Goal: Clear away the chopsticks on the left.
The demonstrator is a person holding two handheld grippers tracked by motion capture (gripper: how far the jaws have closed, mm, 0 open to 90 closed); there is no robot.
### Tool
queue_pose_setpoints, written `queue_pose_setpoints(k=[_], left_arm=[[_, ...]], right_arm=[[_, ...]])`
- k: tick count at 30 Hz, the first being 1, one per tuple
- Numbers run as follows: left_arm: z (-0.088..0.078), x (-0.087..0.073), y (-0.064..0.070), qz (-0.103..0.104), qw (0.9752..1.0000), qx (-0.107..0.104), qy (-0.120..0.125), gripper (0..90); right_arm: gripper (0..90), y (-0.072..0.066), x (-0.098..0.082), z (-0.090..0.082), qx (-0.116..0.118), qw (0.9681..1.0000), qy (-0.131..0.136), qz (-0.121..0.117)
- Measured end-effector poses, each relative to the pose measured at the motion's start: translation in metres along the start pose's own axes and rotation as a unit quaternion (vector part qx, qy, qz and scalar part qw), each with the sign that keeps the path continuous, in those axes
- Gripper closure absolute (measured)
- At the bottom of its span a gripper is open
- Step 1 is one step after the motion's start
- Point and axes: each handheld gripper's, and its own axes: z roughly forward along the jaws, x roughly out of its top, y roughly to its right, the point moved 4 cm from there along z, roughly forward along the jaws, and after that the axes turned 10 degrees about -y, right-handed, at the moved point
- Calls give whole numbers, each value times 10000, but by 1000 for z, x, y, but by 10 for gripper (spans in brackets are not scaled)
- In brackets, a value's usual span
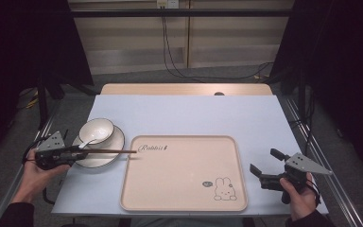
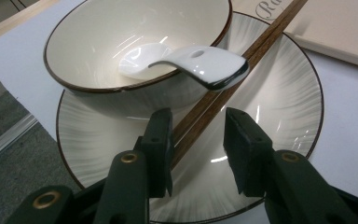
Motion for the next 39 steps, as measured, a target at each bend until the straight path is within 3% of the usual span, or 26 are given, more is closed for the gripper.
queue_pose_setpoints(k=[1,3,9,16,22,26,31,37,39], left_arm=[[0,0,1,90,9998,-15,-152,642],[2,1,3,126,9998,-67,-140,641],[9,5,11,367,9979,-210,-484,672],[9,8,14,605,9954,-349,-659,740],[9,8,16,466,9959,-439,-644,774],[8,9,17,282,9952,-627,-690,840],[7,9,20,155,9949,-751,-652,843],[2,12,21,-2,9962,-738,-466,844],[-1,15,22,-151,9956,-824,-410,844]], right_arm=[[21,0,0,0,13,10000,-7,-16],[21,0,0,0,9,10000,-3,-15],[21,0,0,1,18,10000,-40,-9],[17,0,-1,1,42,10000,-45,32],[18,0,-1,1,58,9999,-66,64],[18,0,-1,1,25,9999,-63,89],[18,0,-1,1,27,9999,-57,84],[19,0,-1,1,37,9999,-50,82],[19,0,-1,1,31,10000,-42,76]])
